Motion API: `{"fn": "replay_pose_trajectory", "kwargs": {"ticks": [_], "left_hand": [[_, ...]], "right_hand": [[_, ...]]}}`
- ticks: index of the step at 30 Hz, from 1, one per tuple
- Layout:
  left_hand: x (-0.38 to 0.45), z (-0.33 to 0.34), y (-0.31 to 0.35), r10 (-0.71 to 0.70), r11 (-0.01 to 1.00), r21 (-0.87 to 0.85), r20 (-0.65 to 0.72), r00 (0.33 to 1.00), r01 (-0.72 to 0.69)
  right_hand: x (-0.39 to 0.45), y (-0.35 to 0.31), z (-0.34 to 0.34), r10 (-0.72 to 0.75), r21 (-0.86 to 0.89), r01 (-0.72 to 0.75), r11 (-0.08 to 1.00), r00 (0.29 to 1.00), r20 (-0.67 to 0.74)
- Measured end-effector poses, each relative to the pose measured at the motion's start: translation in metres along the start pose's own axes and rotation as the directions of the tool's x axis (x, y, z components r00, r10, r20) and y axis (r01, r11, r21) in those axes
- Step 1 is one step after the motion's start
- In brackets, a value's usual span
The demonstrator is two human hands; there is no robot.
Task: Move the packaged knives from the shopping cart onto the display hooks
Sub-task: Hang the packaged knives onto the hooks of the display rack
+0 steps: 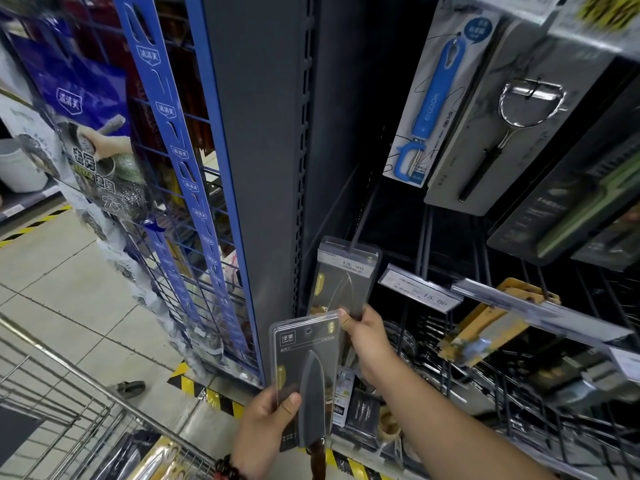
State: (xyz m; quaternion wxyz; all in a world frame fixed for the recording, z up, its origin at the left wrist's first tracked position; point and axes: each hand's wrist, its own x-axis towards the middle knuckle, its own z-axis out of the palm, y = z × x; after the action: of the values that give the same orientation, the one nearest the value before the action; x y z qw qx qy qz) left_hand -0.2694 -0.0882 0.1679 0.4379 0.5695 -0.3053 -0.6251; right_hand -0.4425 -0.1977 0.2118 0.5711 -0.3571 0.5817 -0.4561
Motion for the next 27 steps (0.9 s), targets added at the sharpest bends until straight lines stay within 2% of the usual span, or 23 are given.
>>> {"fn": "replay_pose_trajectory", "kwargs": {"ticks": [9, 16, 20, 23, 26, 27], "left_hand": [[0.0, 0.0, -0.001, -0.009, 1.0, 0.006, -0.028, 1.0, 0.009], [0.0, 0.003, 0.014, 0.034, 0.996, 0.077, 0.03, 0.999, -0.036], [0.004, 0.01, 0.02, 0.006, 0.994, 0.108, 0.058, 0.998, -0.012], [0.009, 0.017, 0.029, 0.01, 0.987, 0.156, 0.088, 0.996, -0.024], [0.017, 0.022, 0.032, -0.011, 0.982, 0.187, 0.105, 0.994, -0.009], [0.02, 0.025, 0.034, -0.014, 0.984, 0.177, 0.107, 0.994, -0.005]], "right_hand": [[0.012, -0.006, -0.001, 0.034, -0.013, -0.035, 0.999, 0.999, -0.04], [0.051, -0.043, -0.004, 0.124, -0.028, -0.131, 0.991, 0.976, -0.18], [0.059, -0.053, -0.013, 0.24, 0.031, -0.239, 0.971, 0.953, -0.185], [0.059, -0.064, -0.016, 0.269, 0.206, -0.233, 0.951, 0.947, -0.173], [0.047, -0.07, -0.019, 0.191, 0.199, -0.149, 0.969, 0.958, -0.213], [0.042, -0.064, -0.021, 0.186, 0.253, -0.127, 0.959, 0.956, -0.225]]}}
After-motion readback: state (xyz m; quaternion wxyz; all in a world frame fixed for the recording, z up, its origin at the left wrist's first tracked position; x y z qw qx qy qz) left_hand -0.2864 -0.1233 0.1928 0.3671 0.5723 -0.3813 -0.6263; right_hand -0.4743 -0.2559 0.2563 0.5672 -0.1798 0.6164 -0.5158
